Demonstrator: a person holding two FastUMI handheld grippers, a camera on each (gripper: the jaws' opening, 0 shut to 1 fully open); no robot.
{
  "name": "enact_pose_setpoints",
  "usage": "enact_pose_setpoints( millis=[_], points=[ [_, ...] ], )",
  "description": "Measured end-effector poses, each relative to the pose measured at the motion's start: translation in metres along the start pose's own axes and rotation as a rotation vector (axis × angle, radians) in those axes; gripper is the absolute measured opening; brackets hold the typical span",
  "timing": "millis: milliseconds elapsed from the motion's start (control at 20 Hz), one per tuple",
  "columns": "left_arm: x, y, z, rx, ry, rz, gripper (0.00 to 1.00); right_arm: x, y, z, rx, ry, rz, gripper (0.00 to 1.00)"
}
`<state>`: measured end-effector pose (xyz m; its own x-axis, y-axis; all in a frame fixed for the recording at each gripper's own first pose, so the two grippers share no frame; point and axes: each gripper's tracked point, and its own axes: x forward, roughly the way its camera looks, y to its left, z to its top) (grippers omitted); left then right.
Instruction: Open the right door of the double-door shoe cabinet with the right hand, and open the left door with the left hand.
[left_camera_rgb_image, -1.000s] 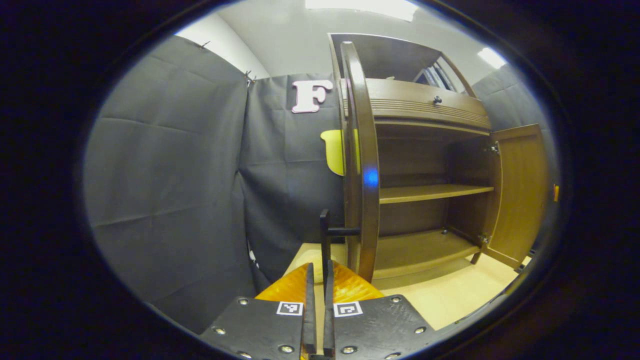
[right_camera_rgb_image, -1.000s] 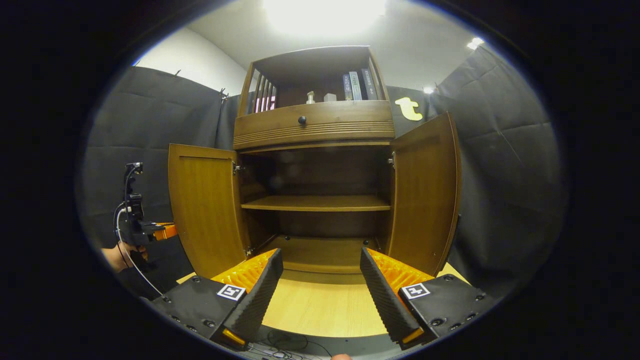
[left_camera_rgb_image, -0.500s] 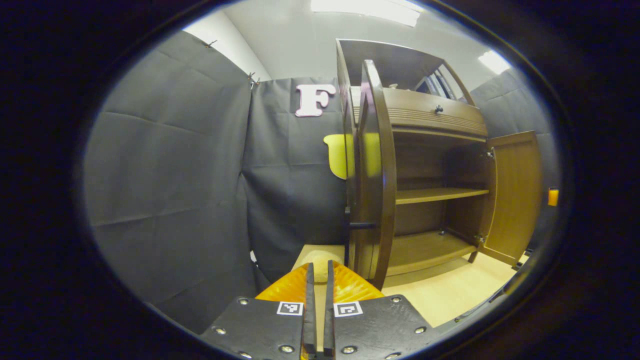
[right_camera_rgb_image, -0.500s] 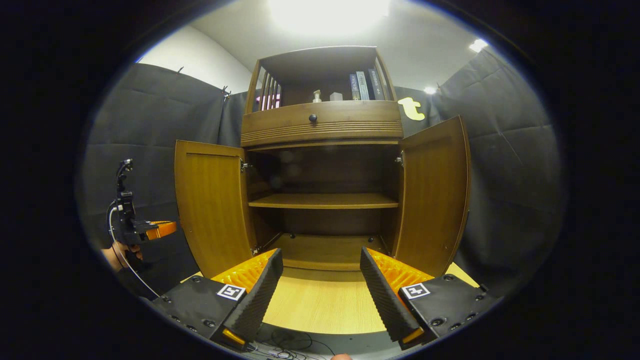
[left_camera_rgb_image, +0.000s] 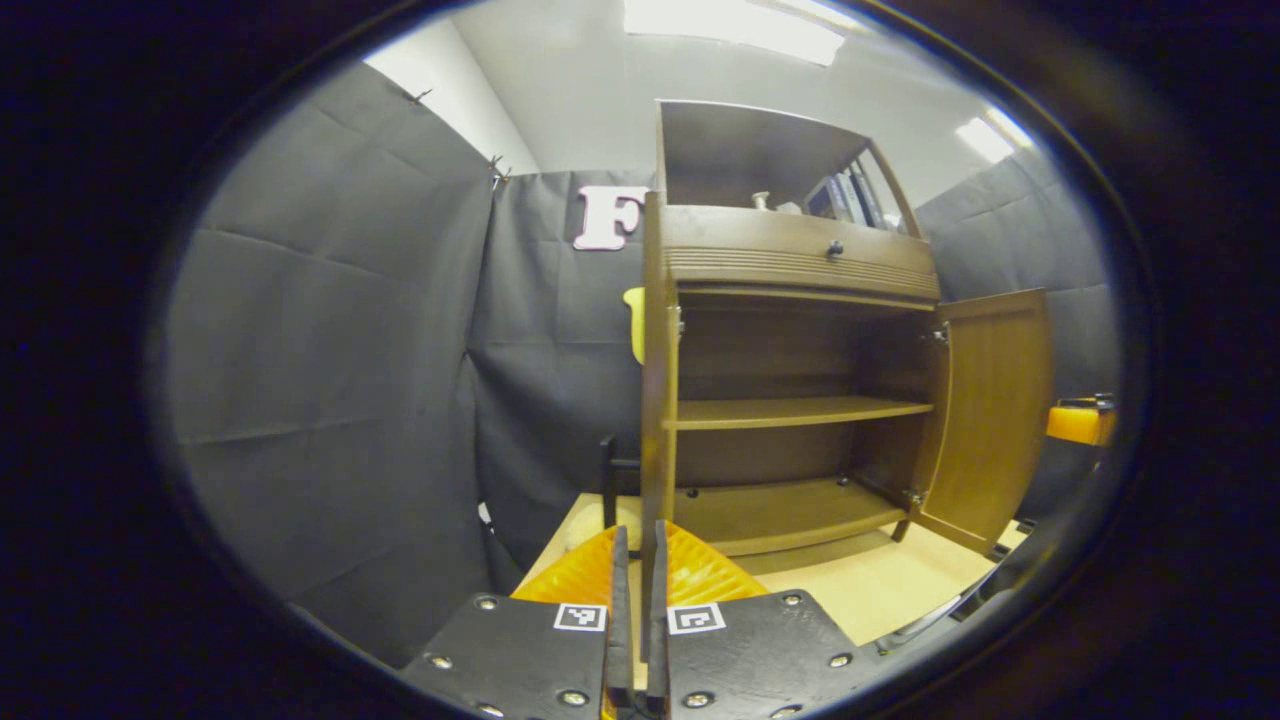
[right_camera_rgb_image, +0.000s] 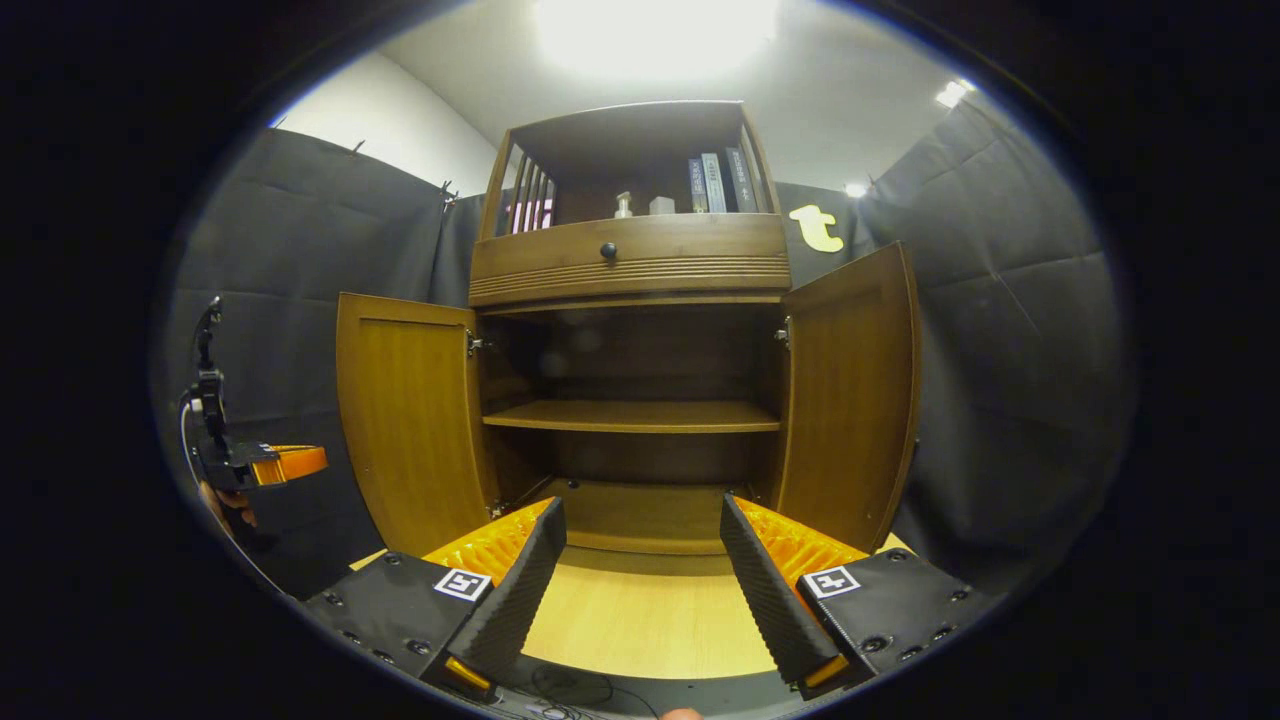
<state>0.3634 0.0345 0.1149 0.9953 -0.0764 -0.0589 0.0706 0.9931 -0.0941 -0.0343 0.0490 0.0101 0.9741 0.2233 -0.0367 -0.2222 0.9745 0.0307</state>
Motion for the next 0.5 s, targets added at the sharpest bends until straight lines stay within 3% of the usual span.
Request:
enact_pose_setpoints(
  millis=[100, 300, 450, 500],
  points=[
    [-0.002, -0.012, 0.004, -0.001, -0.008, -0.015, 0.05, 0.005, -0.019, 0.008, -0.001, -0.001, -0.007, 0.98],
    [-0.003, -0.029, 0.012, 0.004, -0.019, -0.033, 0.1, 0.004, -0.045, 0.009, -0.003, -0.021, -0.028, 0.93],
    [-0.005, -0.037, 0.015, 0.014, -0.015, -0.026, 0.05, 0.003, -0.065, 0.012, -0.01, -0.037, -0.051, 0.97],
    [-0.005, -0.04, 0.016, 0.016, -0.015, -0.026, 0.1, 0.002, -0.071, 0.012, -0.007, -0.04, -0.062, 0.92]
  ],
)
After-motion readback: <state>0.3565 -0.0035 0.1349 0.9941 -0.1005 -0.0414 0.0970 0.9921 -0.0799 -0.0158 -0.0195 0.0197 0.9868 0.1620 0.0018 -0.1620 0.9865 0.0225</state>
